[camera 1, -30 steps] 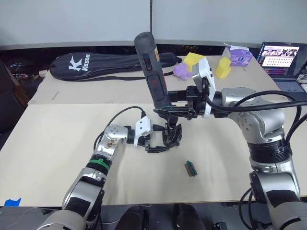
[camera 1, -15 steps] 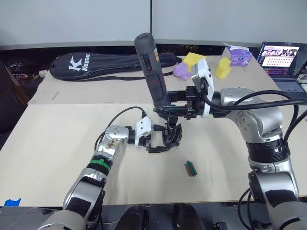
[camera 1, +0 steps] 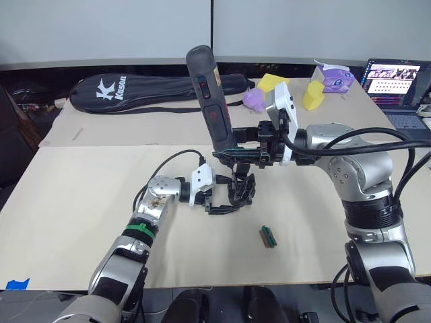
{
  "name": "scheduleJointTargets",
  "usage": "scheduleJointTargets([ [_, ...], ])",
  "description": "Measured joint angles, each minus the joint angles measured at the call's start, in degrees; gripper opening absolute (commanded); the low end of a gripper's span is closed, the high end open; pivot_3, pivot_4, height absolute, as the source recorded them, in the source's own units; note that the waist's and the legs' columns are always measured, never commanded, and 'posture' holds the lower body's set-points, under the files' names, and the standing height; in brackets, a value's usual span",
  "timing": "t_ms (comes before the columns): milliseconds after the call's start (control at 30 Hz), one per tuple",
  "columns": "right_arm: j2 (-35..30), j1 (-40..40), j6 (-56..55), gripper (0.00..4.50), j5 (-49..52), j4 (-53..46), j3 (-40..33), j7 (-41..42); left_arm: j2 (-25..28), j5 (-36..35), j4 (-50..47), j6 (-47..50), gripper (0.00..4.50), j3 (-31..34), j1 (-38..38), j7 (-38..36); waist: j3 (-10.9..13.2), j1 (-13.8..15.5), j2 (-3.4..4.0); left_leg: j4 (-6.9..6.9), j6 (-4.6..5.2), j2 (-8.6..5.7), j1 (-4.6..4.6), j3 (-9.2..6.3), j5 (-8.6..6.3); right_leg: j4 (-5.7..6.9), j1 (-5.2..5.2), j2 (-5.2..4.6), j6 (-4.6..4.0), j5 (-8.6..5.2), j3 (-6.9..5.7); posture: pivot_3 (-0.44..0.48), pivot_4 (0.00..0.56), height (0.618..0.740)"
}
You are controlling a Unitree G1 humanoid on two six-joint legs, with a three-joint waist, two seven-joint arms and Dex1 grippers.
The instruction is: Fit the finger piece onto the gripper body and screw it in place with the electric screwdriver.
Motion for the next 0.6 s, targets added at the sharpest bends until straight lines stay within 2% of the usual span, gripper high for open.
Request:
scheduleJointTargets([
  [300, 0.57, 0.01, 0.00, 1.92, 0.00, 0.00, 0.00, -0.37, -1.10, 0.96, 0.66, -0.35, 4.50, -0.06, -0.03, 0.73, 0.00, -0.01, 0.00, 0.00, 0.00, 0.00, 0.00, -0.01, 0.00, 0.00, 0.00, 0.00, 0.00, 0.00, -0.02, 0.000, 0.150, 0.723],
  [600, 0.83, 0.02, 0.00, 1.92, 0.00, -0.02, 0.00, -1.20, -2.97, 2.03, 6.01, -2.37, 4.50, -0.04, -2.07, 2.40, 0.00, 0.03, 0.00, 0.00, -0.01, -0.01, -0.01, -0.02, 0.00, 0.00, 0.00, 0.00, 0.00, 0.00, -0.05, 0.000, 0.150, 0.723],
])
